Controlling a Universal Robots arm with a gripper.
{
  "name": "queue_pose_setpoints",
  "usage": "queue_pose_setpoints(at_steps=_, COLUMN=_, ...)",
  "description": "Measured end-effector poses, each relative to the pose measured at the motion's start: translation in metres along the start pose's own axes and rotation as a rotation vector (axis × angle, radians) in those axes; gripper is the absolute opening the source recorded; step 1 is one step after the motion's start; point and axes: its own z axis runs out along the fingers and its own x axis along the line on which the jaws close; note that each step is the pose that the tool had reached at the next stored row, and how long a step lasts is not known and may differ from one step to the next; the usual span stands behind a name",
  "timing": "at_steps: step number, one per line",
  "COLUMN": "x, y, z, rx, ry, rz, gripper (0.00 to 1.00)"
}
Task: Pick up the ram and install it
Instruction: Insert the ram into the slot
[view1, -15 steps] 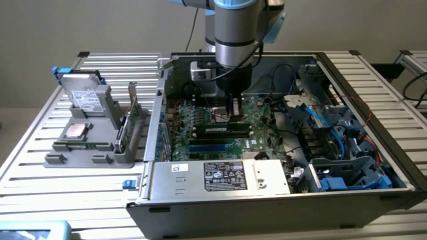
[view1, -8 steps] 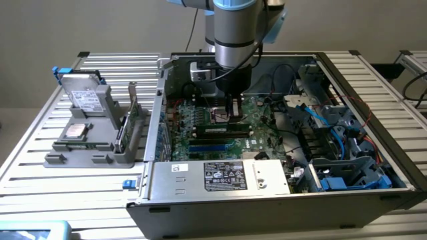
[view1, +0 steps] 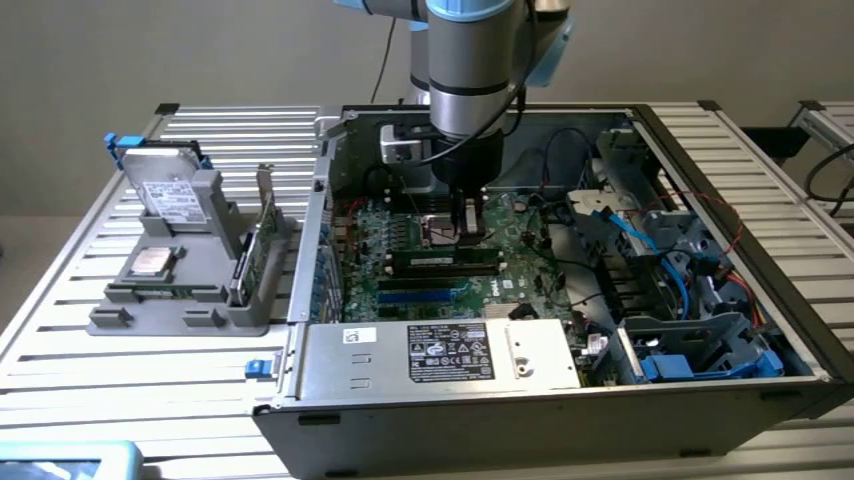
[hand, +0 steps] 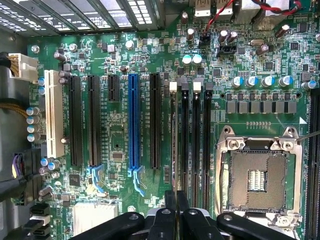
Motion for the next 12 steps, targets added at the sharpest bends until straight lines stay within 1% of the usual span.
queue_pose_setpoints(at_steps=2, x=0.0001, y=0.0, z=0.0, rx=0.0001, ry=0.0, rz=0.0, gripper=0.12)
queue_pose_setpoints(at_steps=8, x=0.0001, y=0.0, z=0.0006, rx=0.0034, ry=-0.0001, rz=0.001, gripper=0.12)
queue_pose_setpoints(at_steps=12, x=0.0, y=0.0001, z=0.0017, rx=0.0045, ry=0.0002, rz=0.002, gripper=0.12)
